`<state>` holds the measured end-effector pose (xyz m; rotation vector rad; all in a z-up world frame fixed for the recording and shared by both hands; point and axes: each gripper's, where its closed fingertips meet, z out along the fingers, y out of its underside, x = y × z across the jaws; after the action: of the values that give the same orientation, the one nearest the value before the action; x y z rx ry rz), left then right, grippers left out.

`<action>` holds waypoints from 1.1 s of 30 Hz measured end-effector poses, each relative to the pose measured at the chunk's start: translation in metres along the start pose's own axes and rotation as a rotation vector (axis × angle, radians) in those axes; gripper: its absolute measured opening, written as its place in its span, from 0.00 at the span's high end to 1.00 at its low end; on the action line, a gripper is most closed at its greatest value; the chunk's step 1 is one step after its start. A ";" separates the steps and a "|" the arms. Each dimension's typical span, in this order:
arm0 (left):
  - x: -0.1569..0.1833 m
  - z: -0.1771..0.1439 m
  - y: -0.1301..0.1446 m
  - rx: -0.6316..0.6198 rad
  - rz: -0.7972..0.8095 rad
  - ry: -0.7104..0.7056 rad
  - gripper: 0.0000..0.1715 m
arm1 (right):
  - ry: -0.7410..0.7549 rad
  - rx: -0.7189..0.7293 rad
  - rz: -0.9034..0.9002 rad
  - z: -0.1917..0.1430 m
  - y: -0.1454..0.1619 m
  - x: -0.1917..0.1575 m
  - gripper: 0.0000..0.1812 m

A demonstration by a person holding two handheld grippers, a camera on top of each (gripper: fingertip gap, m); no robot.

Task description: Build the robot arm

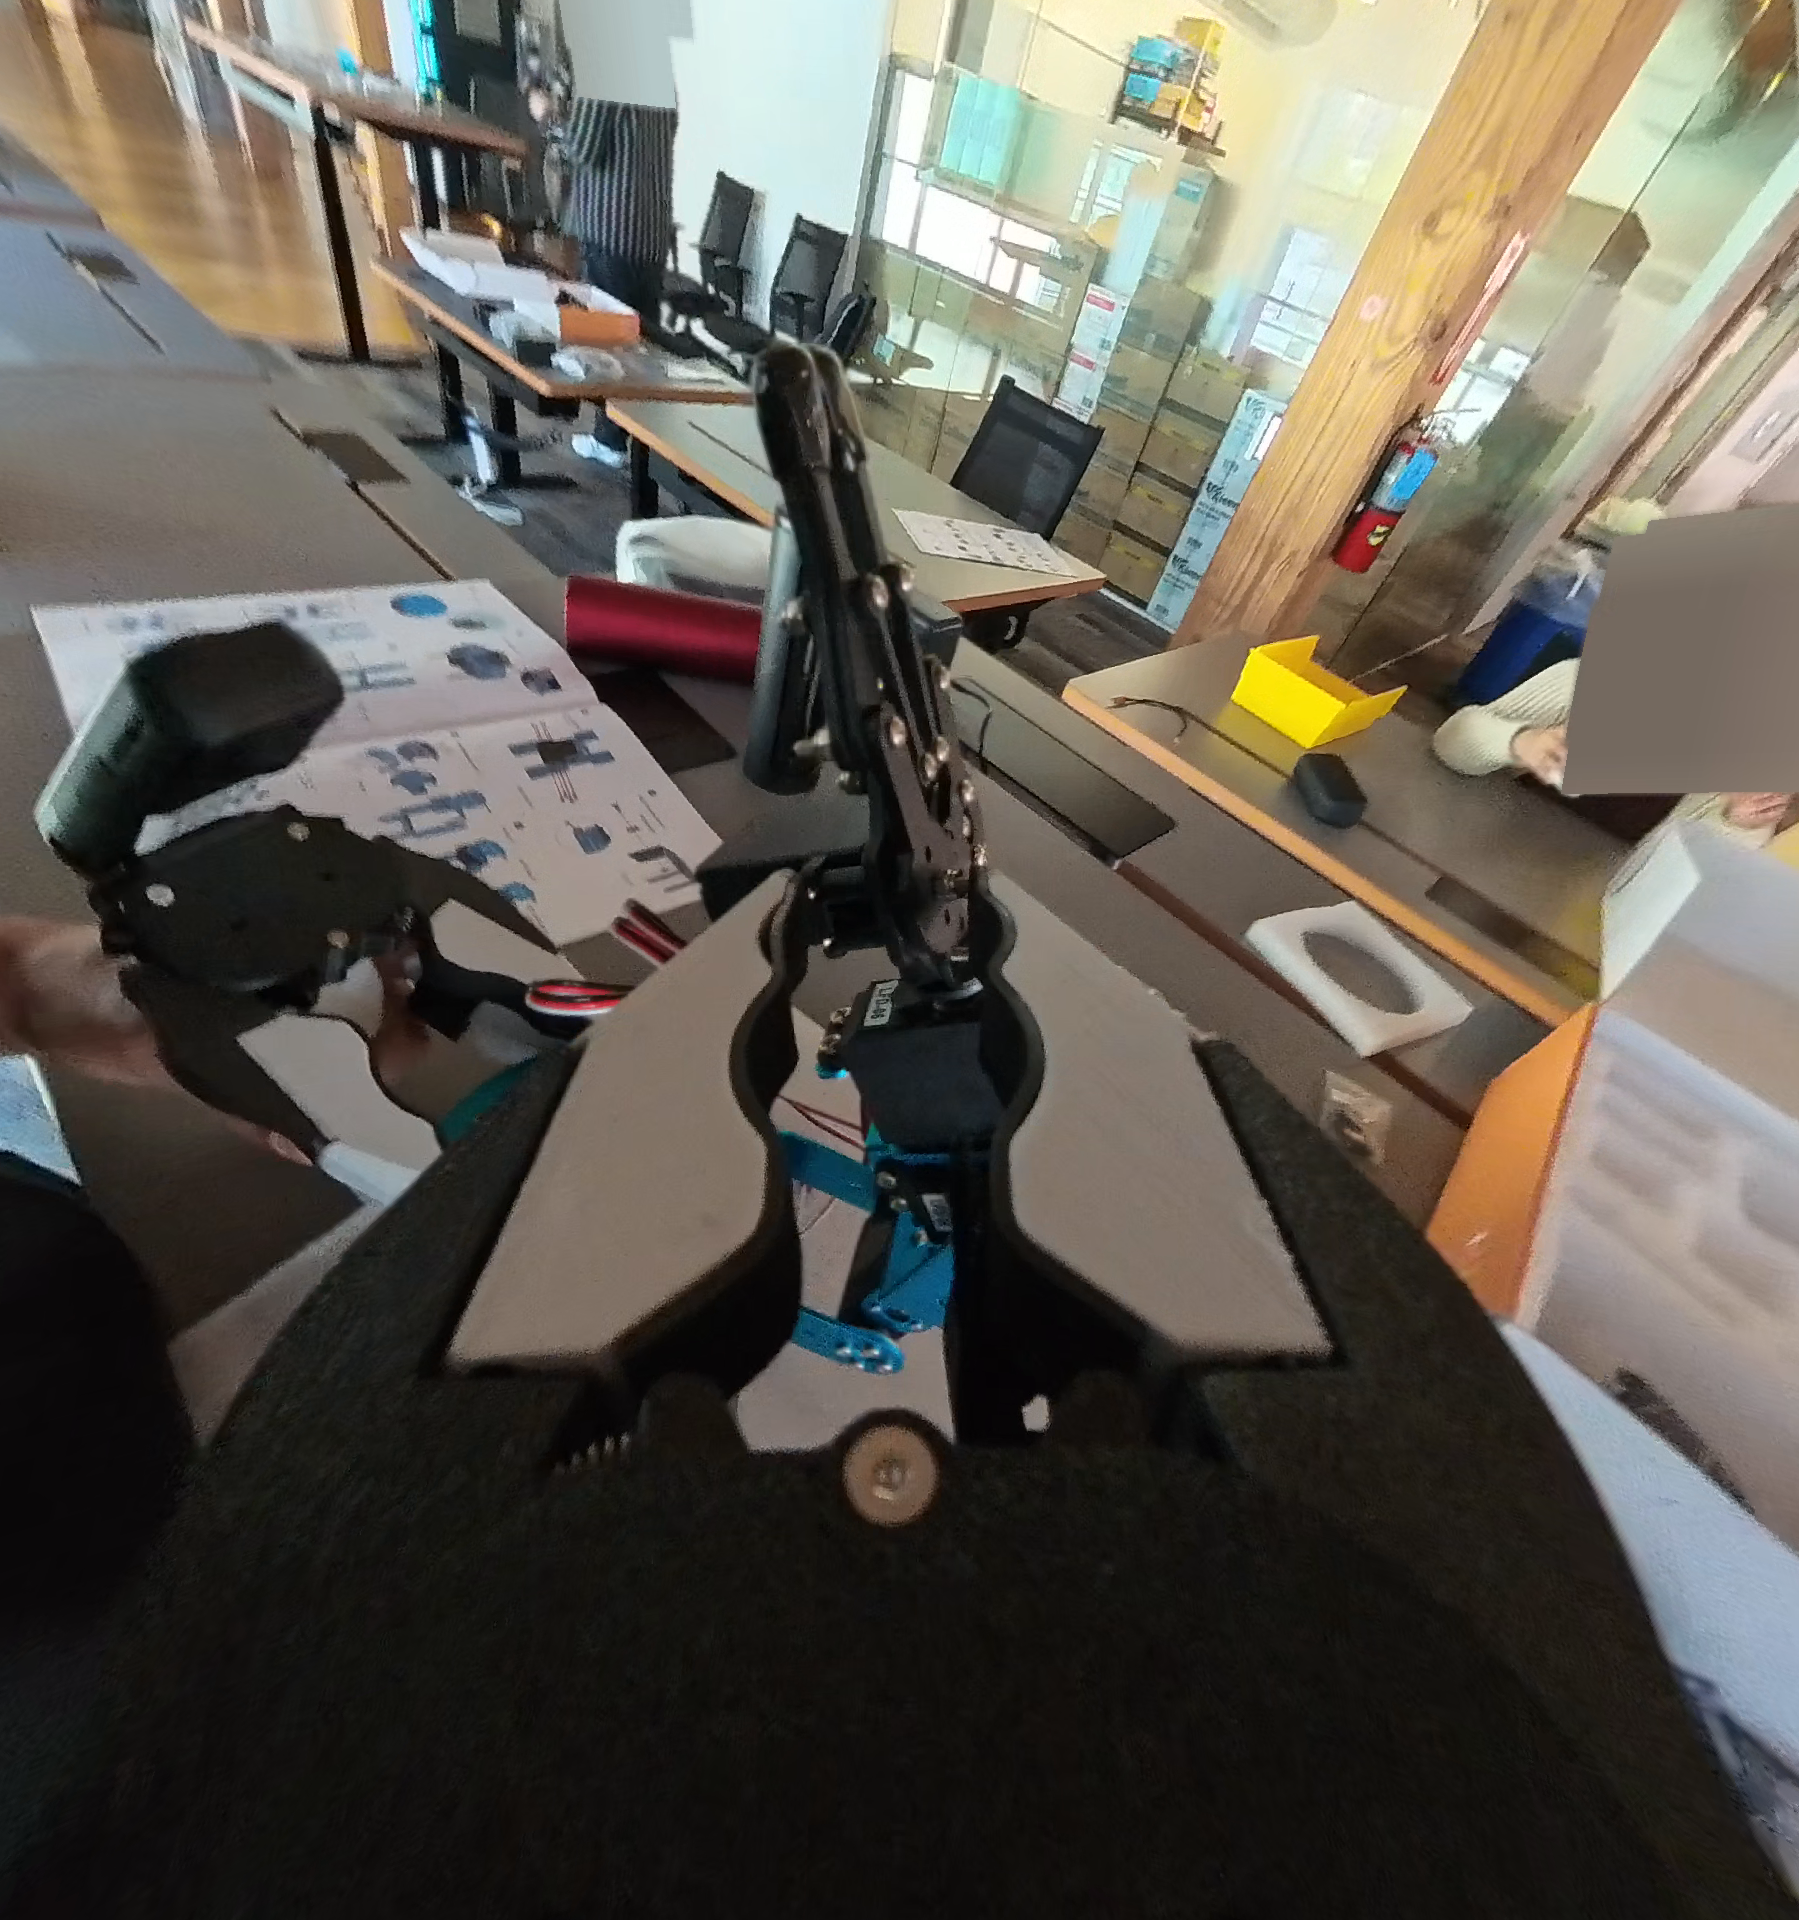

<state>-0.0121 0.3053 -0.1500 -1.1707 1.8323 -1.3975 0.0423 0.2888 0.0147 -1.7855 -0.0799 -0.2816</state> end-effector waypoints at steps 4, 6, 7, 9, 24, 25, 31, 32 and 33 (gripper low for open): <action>0.000 0.000 0.000 0.004 -0.007 -0.006 0.58 | -0.006 0.026 0.135 -0.002 -0.003 0.014 0.84; 0.000 0.000 0.000 0.004 -0.008 -0.007 0.57 | -0.012 0.047 0.222 -0.004 -0.004 0.023 0.84; 0.000 0.000 0.000 0.005 -0.011 -0.007 0.58 | -0.023 0.056 0.269 -0.004 -0.004 0.027 0.84; 0.000 0.000 -0.001 0.007 -0.013 -0.010 0.58 | -0.037 0.072 0.349 -0.005 -0.004 0.036 0.84; 0.000 0.000 -0.002 -0.008 0.001 -0.020 0.58 | -0.082 0.205 0.554 -0.009 -0.002 0.054 0.83; 0.000 0.000 -0.002 -0.006 0.004 -0.023 0.58 | -0.091 0.220 0.552 -0.010 -0.002 0.053 0.83; 0.002 0.000 -0.003 0.001 0.012 -0.072 0.59 | -0.148 0.266 0.523 -0.010 -0.002 0.055 0.83; 0.003 0.000 -0.003 0.003 0.015 -0.087 0.60 | -0.160 0.270 0.536 -0.010 -0.001 0.056 0.83; 0.004 0.000 -0.004 0.004 0.017 -0.102 0.61 | -0.170 0.273 0.546 -0.010 -0.001 0.057 0.83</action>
<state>-0.0129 0.3011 -0.1459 -1.1996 1.7641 -1.3069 0.0955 0.2740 0.0307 -1.4885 0.2368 0.2637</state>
